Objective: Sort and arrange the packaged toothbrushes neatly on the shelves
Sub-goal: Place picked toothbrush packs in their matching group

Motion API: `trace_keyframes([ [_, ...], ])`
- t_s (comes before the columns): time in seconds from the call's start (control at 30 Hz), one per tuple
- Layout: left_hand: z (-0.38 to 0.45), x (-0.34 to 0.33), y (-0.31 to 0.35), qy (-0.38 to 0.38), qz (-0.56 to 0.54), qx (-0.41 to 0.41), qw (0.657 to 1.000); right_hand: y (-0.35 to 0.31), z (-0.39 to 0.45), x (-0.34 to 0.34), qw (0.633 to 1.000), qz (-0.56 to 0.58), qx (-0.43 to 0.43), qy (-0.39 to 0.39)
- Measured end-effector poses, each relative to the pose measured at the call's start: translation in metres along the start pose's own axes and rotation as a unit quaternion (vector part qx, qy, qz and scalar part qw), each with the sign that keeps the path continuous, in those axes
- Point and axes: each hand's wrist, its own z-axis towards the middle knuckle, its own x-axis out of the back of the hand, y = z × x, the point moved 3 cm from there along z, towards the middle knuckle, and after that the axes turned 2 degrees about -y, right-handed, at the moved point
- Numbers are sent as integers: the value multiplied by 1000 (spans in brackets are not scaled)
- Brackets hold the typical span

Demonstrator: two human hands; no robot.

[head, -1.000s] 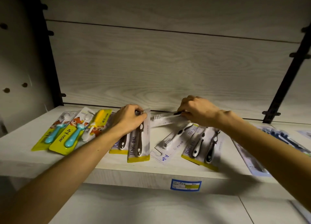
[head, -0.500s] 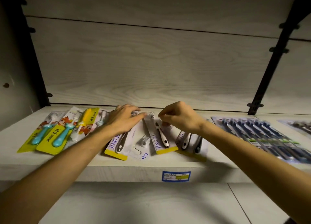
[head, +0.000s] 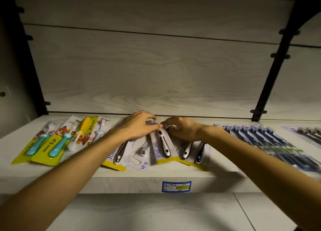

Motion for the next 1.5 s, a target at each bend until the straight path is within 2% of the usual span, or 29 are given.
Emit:
trace_keyframes([
  [0.07,1,-2,-4,22,-23,7,999,2,8,-3,1000,-5,-20,-17],
  [0.2,3,-3,-13,16,-104,50,993,6,17,-5,999,3,-47,-6],
  [0.4,8,-5,-19,67,-219,59,972,15,17,10,998,-57,25,6],
  [0.53,9,2,-18,104,-327,68,937,19,8,19,990,-115,68,44],
  [0.7,10,10,-20,131,-373,67,916,31,-13,48,977,-175,74,95],
  [0.87,16,4,-21,143,-344,70,925,44,-48,72,973,-166,36,155],
  [1.03,11,-10,-11,69,-269,62,959,44,-75,66,982,-122,-4,143],
  [1.13,7,-12,3,56,-208,57,975,38,-81,57,984,-126,-17,128],
  [1.3,2,-6,13,32,-195,46,979,31,-81,45,989,-101,-39,104],
  [1.37,1,-4,17,12,-158,30,987,27,-81,39,992,-77,-47,90],
  [1.5,0,-8,17,5,-106,2,994,23,-84,33,989,-53,-64,122],
])
